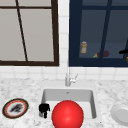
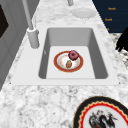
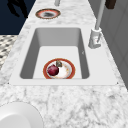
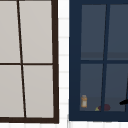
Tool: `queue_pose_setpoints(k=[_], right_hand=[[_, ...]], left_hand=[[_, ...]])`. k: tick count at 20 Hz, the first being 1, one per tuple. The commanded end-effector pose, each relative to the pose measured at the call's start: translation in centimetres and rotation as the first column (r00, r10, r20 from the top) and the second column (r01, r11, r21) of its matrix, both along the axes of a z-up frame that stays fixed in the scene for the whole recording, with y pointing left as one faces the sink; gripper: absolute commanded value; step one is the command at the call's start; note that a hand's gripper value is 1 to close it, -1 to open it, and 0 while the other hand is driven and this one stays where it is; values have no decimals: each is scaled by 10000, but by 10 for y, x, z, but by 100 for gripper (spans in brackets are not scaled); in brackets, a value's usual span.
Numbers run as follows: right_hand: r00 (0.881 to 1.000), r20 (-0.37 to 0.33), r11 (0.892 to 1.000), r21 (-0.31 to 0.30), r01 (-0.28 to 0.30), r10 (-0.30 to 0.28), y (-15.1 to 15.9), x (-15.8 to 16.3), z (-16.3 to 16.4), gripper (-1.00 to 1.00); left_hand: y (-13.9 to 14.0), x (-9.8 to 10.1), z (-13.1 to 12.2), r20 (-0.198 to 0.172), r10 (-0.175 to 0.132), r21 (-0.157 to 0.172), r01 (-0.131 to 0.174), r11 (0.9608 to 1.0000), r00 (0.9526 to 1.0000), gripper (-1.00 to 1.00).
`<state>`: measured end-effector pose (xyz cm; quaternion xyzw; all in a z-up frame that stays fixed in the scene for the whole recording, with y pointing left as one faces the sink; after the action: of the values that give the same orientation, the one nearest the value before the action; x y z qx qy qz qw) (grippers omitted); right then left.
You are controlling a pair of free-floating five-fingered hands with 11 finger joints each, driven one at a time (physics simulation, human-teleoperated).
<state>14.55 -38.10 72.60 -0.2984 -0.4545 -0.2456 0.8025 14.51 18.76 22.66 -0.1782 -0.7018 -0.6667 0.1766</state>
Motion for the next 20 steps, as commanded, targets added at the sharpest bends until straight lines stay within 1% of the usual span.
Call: queue_pose_setpoints(k=[1,2,3,4,5,7,9,11,12,15,16,17,20], right_hand=[[10000,2,10000,-2,-29,29,0,5,-1,-100],[10000,55,10000,31,-49,49,1,6,-8,-100],[9993,369,10000,34,25,-26,6,5,-14,-100],[9984,482,9996,13,284,-284,14,9,-17,-100],[9974,379,9980,136,613,-618,13,16,-17,-100],[9958,215,9958,243,884,-889,16,30,-20,-100],[9952,157,9947,355,961,-967,20,48,-27,-100],[9968,270,9959,534,736,-751,13,63,-33,-100],[9971,228,9964,445,717,-727,14,71,-37,-100],[9975,343,9957,708,594,-620,6,94,-49,-100],[9981,376,9963,728,455,-484,3,99,-52,-100],[9987,387,9977,601,304,-327,4,106,-54,-100],[9996,268,9975,706,56,-75,-3,125,-65,-100]], left_hand=[[0,0,0,0,0,0,0,10000,10000,0],[0,0,0,0,0,0,0,10000,10000,0],[0,0,0,0,0,0,0,10000,10000,0],[0,0,0,0,0,0,0,10000,10000,0],[0,0,0,0,0,0,0,10000,10000,0],[0,0,0,0,0,0,0,10000,10000,0],[0,0,0,0,0,0,0,10000,10000,0],[0,0,0,0,0,0,0,10000,10000,0],[0,0,0,0,0,0,0,10000,10000,0],[0,0,0,0,0,0,0,10000,10000,0],[0,0,0,0,0,0,0,10000,10000,0],[0,0,0,0,0,0,0,10000,10000,0],[0,0,0,0,0,0,0,10000,10000,0]])
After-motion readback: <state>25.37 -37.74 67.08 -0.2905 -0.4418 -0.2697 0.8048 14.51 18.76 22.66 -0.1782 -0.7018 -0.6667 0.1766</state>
